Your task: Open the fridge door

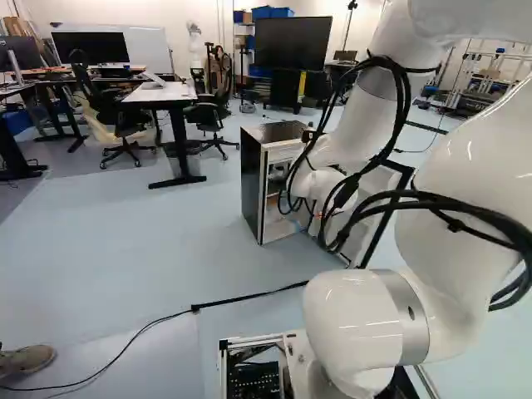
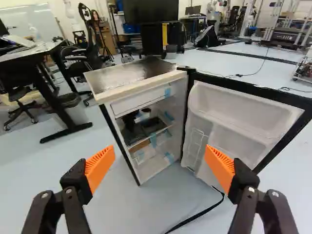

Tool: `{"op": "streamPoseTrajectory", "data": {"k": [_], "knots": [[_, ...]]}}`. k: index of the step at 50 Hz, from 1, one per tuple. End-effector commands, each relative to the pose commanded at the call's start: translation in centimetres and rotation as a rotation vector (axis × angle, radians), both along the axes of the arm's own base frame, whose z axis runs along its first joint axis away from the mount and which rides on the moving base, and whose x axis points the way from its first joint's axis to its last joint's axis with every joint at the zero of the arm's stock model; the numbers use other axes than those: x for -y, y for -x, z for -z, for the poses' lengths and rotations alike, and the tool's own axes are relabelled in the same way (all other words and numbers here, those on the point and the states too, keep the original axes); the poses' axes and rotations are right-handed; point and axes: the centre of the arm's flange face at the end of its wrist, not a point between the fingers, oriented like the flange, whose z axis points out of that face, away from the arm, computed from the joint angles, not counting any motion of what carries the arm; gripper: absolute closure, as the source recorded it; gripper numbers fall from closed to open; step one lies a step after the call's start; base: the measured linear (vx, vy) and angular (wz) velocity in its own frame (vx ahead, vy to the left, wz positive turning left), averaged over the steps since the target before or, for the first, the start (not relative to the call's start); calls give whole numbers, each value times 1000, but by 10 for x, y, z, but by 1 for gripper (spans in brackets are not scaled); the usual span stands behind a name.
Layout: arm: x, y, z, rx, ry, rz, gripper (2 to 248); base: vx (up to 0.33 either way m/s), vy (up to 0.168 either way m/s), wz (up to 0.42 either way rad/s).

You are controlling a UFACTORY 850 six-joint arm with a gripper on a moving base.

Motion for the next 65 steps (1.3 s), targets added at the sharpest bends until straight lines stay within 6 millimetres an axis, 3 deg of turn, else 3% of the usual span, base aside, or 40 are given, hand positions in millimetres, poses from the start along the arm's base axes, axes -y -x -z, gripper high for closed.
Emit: {"op": "streamPoseTrajectory", "data": {"k": [33, 65], "knots": [[-31, 55, 5, -5, 40, -179, 3, 0, 0, 0], [-39, 69, 8, -5, 52, -226, 3, 0, 0, 0]]}}
